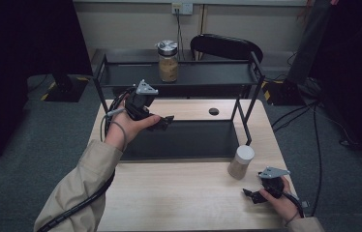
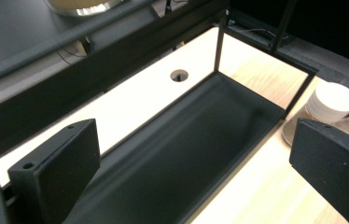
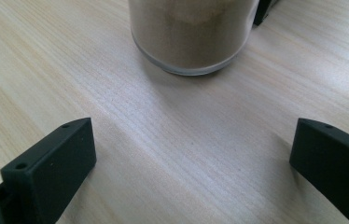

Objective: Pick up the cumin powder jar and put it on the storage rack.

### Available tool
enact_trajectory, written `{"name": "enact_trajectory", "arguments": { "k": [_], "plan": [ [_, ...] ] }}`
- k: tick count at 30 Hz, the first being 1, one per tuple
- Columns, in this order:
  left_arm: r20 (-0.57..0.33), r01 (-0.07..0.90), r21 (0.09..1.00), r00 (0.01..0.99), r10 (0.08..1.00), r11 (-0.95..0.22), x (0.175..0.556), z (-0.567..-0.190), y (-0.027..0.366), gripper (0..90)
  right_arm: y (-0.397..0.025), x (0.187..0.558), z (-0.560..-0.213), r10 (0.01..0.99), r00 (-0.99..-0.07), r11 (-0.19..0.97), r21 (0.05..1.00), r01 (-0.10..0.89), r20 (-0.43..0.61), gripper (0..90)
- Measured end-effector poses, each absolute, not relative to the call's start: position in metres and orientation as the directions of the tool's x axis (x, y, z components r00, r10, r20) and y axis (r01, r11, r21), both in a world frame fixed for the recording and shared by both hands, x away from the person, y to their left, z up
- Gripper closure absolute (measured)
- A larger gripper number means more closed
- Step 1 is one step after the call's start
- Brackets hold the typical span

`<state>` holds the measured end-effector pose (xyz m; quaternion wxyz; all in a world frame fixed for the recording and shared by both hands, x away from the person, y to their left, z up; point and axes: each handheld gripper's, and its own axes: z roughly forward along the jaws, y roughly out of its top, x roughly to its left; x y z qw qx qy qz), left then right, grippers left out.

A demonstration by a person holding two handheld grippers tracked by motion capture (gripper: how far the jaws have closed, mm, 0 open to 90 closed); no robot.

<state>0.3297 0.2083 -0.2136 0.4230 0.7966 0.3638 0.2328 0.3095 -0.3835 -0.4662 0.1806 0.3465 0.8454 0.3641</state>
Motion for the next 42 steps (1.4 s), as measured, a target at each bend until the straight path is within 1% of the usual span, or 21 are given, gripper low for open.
{"name": "enact_trajectory", "arguments": {
  "k": [5, 12, 19, 21, 28, 30, 35, 42],
  "plan": [
    [0.057, 0.386, 0.842, 0.631, 0.773, -0.377, 0.323, -0.228, 0.213, 1.1, -0.383, 0.309, -0.466, 0.717, -0.695, 0.495, 0.741, 0.454, -0.053, 0.0],
    [0.081, 0.373, 0.836, 0.640, 0.764, -0.402, 0.312, -0.243, 0.217, 1.2, -0.383, 0.309, -0.466, 0.717, -0.695, 0.495, 0.741, 0.454, -0.053, 0.0],
    [0.057, 0.383, 0.831, 0.664, 0.746, -0.405, 0.305, -0.265, 0.217, 1.3, -0.384, 0.310, -0.466, 0.716, -0.695, 0.496, 0.741, 0.452, -0.055, 0.0],
    [0.064, 0.383, 0.823, 0.670, 0.739, -0.419, 0.305, -0.270, 0.216, 1.4, -0.383, 0.310, -0.466, 0.717, -0.695, 0.496, 0.739, 0.455, -0.054, 0.0],
    [0.039, 0.402, 0.824, 0.663, 0.747, -0.400, 0.302, -0.287, 0.218, 1.4, -0.383, 0.310, -0.466, 0.717, -0.695, 0.496, 0.739, 0.455, -0.054, 0.0],
    [0.044, 0.401, 0.820, 0.667, 0.743, -0.409, 0.301, -0.291, 0.218, 1.4, -0.383, 0.310, -0.466, 0.717, -0.695, 0.496, 0.739, 0.455, -0.053, 0.0],
    [0.026, 0.410, 0.824, 0.662, 0.749, -0.391, 0.297, -0.309, 0.219, 1.4, -0.383, 0.310, -0.466, 0.717, -0.695, 0.496, 0.739, 0.455, -0.053, 0.0],
    [0.023, 0.419, 0.815, 0.666, 0.746, -0.400, 0.296, -0.332, 0.217, 1.5, -0.383, 0.310, -0.466, 0.717, -0.695, 0.496, 0.739, 0.455, -0.054, 0.0]
  ]
}}
